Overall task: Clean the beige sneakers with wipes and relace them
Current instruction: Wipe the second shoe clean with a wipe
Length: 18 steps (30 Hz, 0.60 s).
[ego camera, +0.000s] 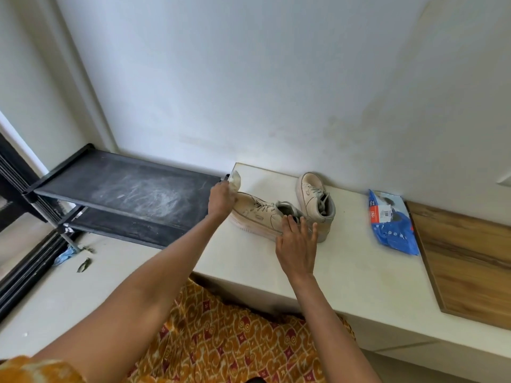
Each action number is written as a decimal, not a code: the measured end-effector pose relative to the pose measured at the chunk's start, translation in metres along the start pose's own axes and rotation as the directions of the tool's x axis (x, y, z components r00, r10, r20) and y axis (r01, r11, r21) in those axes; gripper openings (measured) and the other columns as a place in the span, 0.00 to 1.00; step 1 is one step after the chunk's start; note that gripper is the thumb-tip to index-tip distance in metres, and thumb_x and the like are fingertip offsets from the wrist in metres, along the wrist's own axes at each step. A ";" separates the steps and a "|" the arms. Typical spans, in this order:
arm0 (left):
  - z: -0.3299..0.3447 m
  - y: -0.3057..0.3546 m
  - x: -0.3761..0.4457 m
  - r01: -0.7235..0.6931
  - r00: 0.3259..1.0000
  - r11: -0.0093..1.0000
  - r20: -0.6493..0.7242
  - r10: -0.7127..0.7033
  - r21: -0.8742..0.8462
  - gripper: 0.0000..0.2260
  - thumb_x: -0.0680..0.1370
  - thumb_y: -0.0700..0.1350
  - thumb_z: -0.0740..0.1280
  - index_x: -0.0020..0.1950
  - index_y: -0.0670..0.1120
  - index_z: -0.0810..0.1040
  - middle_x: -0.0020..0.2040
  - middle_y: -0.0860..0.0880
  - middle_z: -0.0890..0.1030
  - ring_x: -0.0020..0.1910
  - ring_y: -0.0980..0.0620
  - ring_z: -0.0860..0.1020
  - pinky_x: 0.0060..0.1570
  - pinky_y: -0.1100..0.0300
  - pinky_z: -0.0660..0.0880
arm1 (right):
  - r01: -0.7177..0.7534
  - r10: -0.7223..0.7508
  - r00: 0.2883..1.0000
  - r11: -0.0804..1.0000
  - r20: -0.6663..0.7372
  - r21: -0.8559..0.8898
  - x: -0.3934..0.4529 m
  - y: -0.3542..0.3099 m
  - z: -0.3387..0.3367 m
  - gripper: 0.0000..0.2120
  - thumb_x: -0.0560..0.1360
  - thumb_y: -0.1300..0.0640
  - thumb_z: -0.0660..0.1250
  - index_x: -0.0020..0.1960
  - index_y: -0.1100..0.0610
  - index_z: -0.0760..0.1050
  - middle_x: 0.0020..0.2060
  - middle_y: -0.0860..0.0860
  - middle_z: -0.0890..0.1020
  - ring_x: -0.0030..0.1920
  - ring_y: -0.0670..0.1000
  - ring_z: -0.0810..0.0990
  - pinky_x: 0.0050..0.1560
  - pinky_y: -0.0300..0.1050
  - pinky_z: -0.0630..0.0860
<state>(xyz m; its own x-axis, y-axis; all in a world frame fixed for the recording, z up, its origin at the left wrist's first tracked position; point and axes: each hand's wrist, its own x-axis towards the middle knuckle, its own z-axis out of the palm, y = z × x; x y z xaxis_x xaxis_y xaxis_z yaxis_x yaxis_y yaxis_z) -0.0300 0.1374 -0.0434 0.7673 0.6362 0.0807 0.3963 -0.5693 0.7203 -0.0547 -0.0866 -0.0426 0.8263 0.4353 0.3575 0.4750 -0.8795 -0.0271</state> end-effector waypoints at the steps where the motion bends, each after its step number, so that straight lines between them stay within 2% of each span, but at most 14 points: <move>1: 0.003 0.000 0.002 -0.022 0.999 0.995 0.041 0.018 0.096 0.08 0.74 0.36 0.60 0.45 0.35 0.78 0.50 0.38 0.78 0.51 0.40 0.74 0.46 0.51 0.71 | 0.000 0.000 1.000 1.000 -0.008 0.004 0.000 0.000 0.001 0.22 0.71 0.56 0.67 0.64 0.59 0.75 0.60 0.53 0.80 0.63 0.59 0.75 0.65 0.65 0.65; 5: 0.007 0.008 -0.001 -0.079 0.996 0.969 0.053 0.068 0.233 0.09 0.74 0.30 0.59 0.41 0.34 0.79 0.51 0.39 0.74 0.54 0.40 0.73 0.40 0.50 0.71 | -0.002 0.003 0.999 1.000 -0.038 0.026 0.000 -0.001 0.002 0.23 0.71 0.55 0.58 0.64 0.59 0.75 0.59 0.53 0.80 0.62 0.59 0.76 0.65 0.65 0.66; 8: 0.012 0.014 0.000 -0.192 0.981 0.921 0.103 0.166 0.340 0.12 0.76 0.30 0.59 0.52 0.36 0.81 0.54 0.40 0.75 0.57 0.42 0.70 0.47 0.53 0.70 | 0.003 -0.002 0.999 1.000 -0.052 0.023 0.000 -0.001 0.001 0.25 0.72 0.54 0.52 0.63 0.59 0.76 0.58 0.53 0.81 0.62 0.59 0.76 0.64 0.64 0.66; 11: 0.024 0.028 -0.006 -0.345 0.934 0.876 0.212 0.287 0.337 0.13 0.76 0.34 0.62 0.57 0.39 0.80 0.56 0.42 0.74 0.58 0.43 0.69 0.52 0.53 0.70 | -0.004 0.005 0.999 1.000 -0.048 0.021 0.000 -0.002 0.000 0.26 0.72 0.54 0.49 0.63 0.59 0.76 0.57 0.53 0.81 0.61 0.59 0.77 0.64 0.65 0.67; 13: 0.030 0.038 -0.010 -0.411 0.897 0.869 0.293 0.332 0.275 0.15 0.76 0.32 0.60 0.58 0.42 0.81 0.56 0.42 0.75 0.58 0.43 0.69 0.54 0.52 0.70 | -0.004 0.005 0.999 1.000 -0.043 0.009 0.000 -0.002 0.001 0.25 0.72 0.54 0.51 0.63 0.59 0.76 0.58 0.53 0.81 0.61 0.59 0.77 0.64 0.65 0.66; 16: 0.029 0.048 -0.010 -0.476 0.839 0.861 0.388 0.381 0.182 0.16 0.76 0.32 0.59 0.58 0.42 0.81 0.55 0.41 0.76 0.59 0.42 0.70 0.55 0.50 0.70 | 0.012 -0.012 1.000 1.000 -0.025 -0.011 -0.001 0.001 0.003 0.21 0.71 0.56 0.64 0.64 0.59 0.75 0.59 0.54 0.80 0.63 0.59 0.76 0.65 0.65 0.65; 18: 0.024 0.048 -0.005 -0.541 0.797 0.817 0.432 0.422 0.200 0.16 0.76 0.33 0.60 0.58 0.44 0.81 0.55 0.41 0.77 0.58 0.42 0.71 0.56 0.51 0.69 | 0.017 -0.017 1.000 1.000 -0.018 -0.018 -0.002 0.001 0.003 0.23 0.70 0.56 0.69 0.64 0.59 0.75 0.59 0.54 0.80 0.63 0.59 0.76 0.65 0.65 0.65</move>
<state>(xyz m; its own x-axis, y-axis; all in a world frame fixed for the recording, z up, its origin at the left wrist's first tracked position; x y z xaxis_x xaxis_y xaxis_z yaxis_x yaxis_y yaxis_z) -0.0031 0.0945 -0.0257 0.9966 0.0425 0.0708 0.0100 -0.9133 0.4072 -0.0544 -0.0880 -0.0461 0.8127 0.4466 0.3744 0.4832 -0.8755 -0.0046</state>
